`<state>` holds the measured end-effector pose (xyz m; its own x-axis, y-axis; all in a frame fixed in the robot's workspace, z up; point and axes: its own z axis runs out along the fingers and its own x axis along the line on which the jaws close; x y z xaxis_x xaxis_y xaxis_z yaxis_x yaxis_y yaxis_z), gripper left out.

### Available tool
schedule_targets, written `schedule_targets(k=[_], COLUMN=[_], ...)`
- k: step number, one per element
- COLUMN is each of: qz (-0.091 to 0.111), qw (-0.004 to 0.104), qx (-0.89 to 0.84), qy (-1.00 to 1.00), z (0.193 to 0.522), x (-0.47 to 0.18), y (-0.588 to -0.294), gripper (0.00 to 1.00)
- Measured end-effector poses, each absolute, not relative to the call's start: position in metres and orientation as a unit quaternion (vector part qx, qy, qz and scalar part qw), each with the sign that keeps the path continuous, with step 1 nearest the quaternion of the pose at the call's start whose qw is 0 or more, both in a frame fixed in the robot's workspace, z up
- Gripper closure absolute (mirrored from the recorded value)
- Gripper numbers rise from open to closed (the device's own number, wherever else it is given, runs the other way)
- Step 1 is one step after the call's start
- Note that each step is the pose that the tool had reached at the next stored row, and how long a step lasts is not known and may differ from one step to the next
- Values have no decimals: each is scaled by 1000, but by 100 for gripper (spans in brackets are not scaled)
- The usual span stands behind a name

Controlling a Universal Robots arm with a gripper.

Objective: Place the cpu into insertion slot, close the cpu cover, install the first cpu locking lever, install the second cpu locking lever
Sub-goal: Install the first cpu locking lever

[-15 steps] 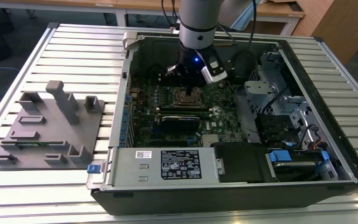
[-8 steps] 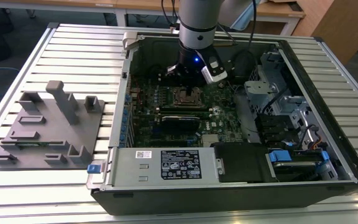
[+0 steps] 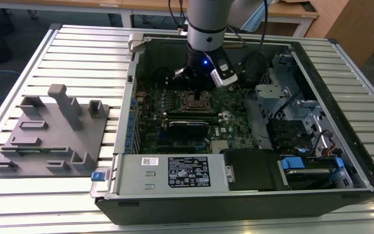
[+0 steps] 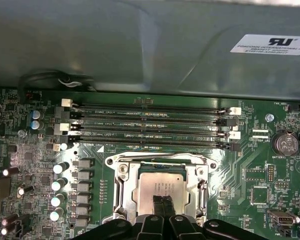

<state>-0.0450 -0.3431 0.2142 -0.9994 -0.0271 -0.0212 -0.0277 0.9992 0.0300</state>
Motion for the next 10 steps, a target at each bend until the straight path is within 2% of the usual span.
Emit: schedule_targets(k=[10], qz=[15], qw=[10], qx=[-18], qy=[1000], z=[214], x=[-45], y=[-343], gripper=[90])
